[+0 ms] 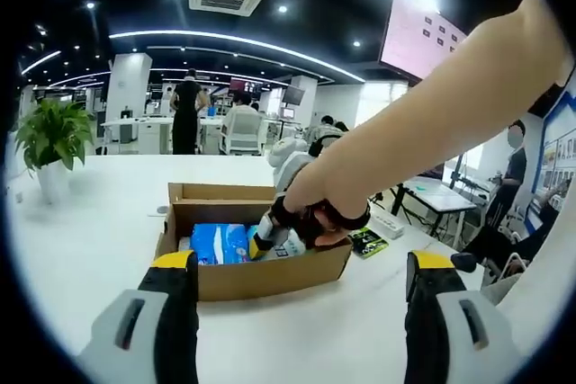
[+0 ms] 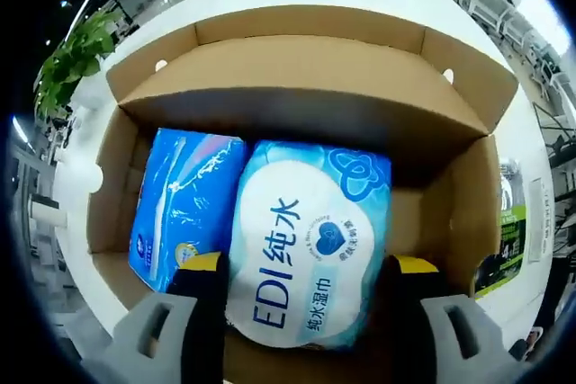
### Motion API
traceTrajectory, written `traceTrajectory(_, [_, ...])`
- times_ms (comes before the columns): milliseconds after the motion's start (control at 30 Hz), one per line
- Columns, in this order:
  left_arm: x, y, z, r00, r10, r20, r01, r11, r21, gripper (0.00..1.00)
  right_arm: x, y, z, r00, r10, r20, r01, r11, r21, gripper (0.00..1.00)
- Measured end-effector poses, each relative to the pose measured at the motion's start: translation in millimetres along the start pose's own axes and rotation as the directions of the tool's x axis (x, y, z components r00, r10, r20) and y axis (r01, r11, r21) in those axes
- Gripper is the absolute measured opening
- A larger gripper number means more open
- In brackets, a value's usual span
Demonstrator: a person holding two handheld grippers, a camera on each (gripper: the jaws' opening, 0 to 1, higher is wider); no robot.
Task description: Operate the shoe box by opening the lid, removing the specified soft item, and placing it in the target area until the item is outside and the box remains undamaged.
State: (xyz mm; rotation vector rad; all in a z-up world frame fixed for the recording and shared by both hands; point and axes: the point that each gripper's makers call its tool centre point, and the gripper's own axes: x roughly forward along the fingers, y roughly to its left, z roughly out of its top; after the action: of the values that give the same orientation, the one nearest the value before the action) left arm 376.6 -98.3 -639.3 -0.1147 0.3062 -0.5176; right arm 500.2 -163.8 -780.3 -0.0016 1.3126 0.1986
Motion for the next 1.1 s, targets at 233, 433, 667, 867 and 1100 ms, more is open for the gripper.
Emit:
traceTrajectory(233, [-1.8,-1.1,-8.6,1.000,0.003,-0.009,-0.003,1.000,-0.023,0.97,25.0,-5.5,8.3,0.999,-0.045,-0.025,0.044,0.999,-0.032,0.70])
traceTrajectory(433, [0.8,0.0,-14.7,1.000,0.001,-0.023,-0.002,0.999,-0.035,0.97,31.3,-5.2,8.1,0.997,-0.026,-0.070,0.025,1.000,-0.014,0.69])
traceTrajectory(667, [6.6,-0.2,-12.6,1.000,-0.011,-0.023,0.010,1.000,-0.030,0.96,31.4,-5.5,7.1,0.996,0.018,-0.082,-0.026,0.995,-0.091,0.67])
traceTrajectory(867, [13.0,-7.1,-12.2,0.999,-0.038,-0.026,0.037,0.999,-0.021,0.96,36.1,-13.8,14.6,0.994,0.066,-0.089,-0.094,0.930,-0.356,0.67])
traceTrajectory(1100, [16.4,-7.4,-16.6,0.998,-0.046,-0.040,0.045,0.999,-0.027,0.96,39.3,-20.4,19.8,0.998,0.021,-0.061,-0.042,0.925,-0.378,0.67])
